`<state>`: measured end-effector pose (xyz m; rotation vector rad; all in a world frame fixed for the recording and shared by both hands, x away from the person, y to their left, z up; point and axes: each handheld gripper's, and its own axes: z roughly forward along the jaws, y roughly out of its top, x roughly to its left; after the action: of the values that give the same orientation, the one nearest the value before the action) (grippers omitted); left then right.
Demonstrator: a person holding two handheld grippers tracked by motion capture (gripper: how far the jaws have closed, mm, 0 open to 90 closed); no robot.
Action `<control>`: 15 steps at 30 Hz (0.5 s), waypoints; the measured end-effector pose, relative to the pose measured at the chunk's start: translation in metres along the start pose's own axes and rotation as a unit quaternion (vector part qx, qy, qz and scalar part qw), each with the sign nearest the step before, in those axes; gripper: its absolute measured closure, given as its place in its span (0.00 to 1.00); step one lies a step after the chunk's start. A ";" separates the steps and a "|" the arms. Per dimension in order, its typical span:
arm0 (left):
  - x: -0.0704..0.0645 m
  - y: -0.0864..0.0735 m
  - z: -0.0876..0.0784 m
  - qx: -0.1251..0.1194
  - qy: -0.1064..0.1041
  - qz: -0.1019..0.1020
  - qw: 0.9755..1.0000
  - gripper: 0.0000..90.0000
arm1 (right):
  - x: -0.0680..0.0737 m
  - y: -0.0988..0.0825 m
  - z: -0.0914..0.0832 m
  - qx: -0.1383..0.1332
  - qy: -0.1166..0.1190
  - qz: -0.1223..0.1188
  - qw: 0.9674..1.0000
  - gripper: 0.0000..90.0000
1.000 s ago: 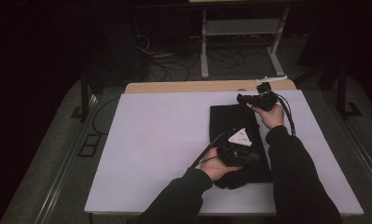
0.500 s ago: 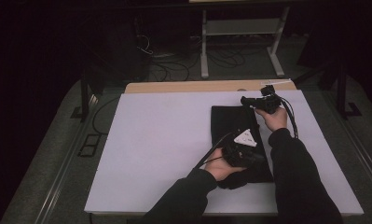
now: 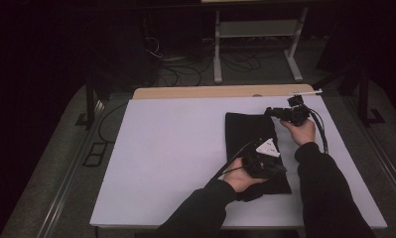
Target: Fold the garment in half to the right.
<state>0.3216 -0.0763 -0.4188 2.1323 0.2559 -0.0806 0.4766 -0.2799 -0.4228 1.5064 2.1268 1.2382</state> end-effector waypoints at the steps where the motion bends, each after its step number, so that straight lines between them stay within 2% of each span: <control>1: -0.001 0.001 0.002 -0.001 0.000 0.000 1.000 0.95 | -0.003 -0.002 -0.005 -0.003 -0.003 0.005 1.000 0.65; 3: -0.002 0.003 0.004 0.003 -0.001 0.002 1.000 0.95 | -0.009 -0.006 -0.012 -0.004 0.000 0.015 1.000 0.56; 8: -0.003 0.005 0.010 0.011 0.000 0.005 1.000 0.95 | -0.015 -0.013 -0.032 -0.012 0.002 0.022 1.000 0.39; 15: -0.002 0.008 0.016 0.027 0.001 0.012 1.000 0.95 | -0.009 -0.019 -0.049 -0.009 0.015 -0.006 1.000 0.26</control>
<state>0.3218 -0.0945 -0.4207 2.1882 0.2308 -0.0712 0.4372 -0.3133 -0.4099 1.4747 2.1339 1.2794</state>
